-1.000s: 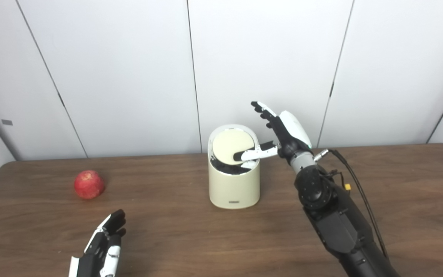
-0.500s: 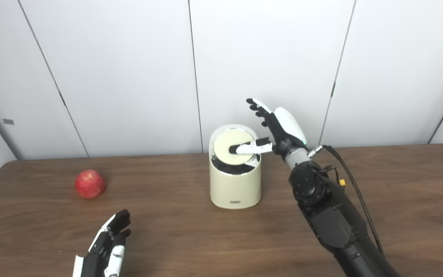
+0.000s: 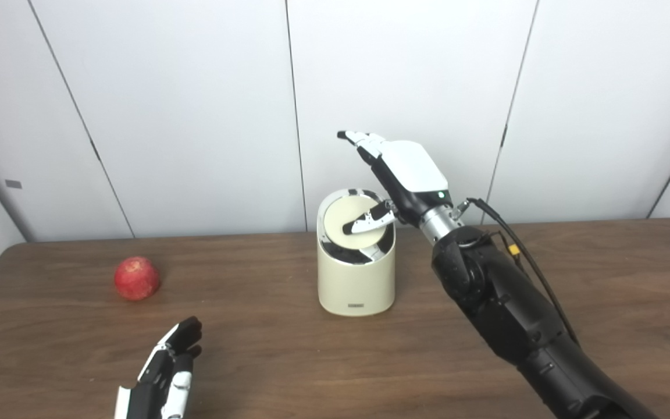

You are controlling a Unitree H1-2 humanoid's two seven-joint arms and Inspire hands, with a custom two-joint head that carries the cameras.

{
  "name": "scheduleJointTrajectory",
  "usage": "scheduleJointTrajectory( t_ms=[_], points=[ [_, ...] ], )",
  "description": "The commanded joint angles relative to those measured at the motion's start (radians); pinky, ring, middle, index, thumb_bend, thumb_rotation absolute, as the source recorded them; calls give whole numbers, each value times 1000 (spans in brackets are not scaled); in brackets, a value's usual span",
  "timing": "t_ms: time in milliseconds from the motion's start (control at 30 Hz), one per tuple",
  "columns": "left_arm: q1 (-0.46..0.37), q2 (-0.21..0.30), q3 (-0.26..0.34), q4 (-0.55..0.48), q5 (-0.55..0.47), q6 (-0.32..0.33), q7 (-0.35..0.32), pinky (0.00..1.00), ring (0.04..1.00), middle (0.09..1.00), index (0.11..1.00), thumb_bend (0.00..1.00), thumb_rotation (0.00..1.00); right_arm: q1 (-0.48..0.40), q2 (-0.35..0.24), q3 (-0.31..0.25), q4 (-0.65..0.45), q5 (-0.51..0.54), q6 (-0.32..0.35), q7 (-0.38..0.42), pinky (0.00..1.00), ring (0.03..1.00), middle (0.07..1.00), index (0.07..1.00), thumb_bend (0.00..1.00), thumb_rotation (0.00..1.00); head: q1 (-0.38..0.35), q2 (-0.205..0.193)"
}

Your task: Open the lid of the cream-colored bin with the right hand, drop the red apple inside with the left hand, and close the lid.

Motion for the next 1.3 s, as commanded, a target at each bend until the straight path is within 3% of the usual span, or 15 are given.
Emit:
scheduleJointTrajectory(
  t_ms=[0, 167, 233, 333, 367, 467, 600, 700, 800, 900, 1033, 1167, 1267],
  points=[
    [50, -38, -16, 30, -4, 5, 9, 828, 855, 850, 843, 480, 704, -24, -28, -3, 4, -43, 8, -2, 847, 916, 909, 922, 981, 123, -1, 1],
    [48, -39, -15, 33, -3, 6, 11, 830, 855, 852, 842, 499, 710, -15, -11, -27, 4, -4, 1, -12, 839, 915, 906, 916, 973, 138, -1, 0],
    [47, -37, -15, 38, -6, 0, 9, 830, 855, 851, 841, 492, 704, -9, 6, -60, -4, 41, -5, -16, 859, 908, 900, 911, 873, 232, -1, 0],
    [47, -39, -16, 38, -11, 1, 7, 824, 852, 848, 838, 485, 694, 6, 40, -139, -51, 116, 35, -12, 826, 886, 901, 907, 776, 324, -2, -4],
    [47, -41, -17, 37, -10, 2, 8, 822, 851, 847, 837, 480, 690, 11, 54, -171, -70, 144, 55, -13, 750, 839, 875, 896, 735, 381, -2, -4],
    [48, -44, -18, 35, -12, 4, 9, 828, 852, 850, 842, 481, 692, 27, 82, -245, -132, 215, 114, 15, 700, 818, 865, 898, 689, 460, -6, -2],
    [48, -50, -18, 32, -22, 12, 8, 837, 856, 851, 847, 486, 692, 56, 79, -319, -229, 293, 188, 56, 684, 829, 875, 898, 623, 472, -8, -3],
    [46, -50, -18, 32, -32, 10, 4, 837, 855, 851, 847, 477, 684, 88, 44, -339, -294, 309, 251, 103, 651, 812, 862, 881, 626, 409, -9, -1],
    [46, -47, -19, 30, -30, 16, 6, 844, 858, 851, 850, 489, 703, 142, 1, -350, -387, 339, 343, 186, 669, 799, 850, 871, 617, 441, -6, 1],
    [47, -43, -16, 27, -31, 19, 7, 843, 857, 852, 850, 488, 709, 205, -35, -340, -468, 334, 392, 233, 702, 803, 836, 856, 587, 480, -8, 4],
    [45, -33, -10, 34, -32, 8, 2, 836, 854, 850, 846, 493, 704, 329, -80, -357, -553, 393, 347, 272, 707, 798, 829, 847, 539, 466, -11, 10],
    [36, -20, -3, 44, -30, -1, -2, 827, 848, 846, 843, 491, 698, 437, -91, -365, -636, 413, 372, 285, 761, 817, 843, 863, 539, 582, -14, 16],
    [27, -13, 1, 62, -30, -15, -5, 826, 850, 849, 843, 496, 696, 461, -81, -360, -657, 406, 380, 284, 780, 825, 854, 873, 550, 624, -19, 16]
  ],
)
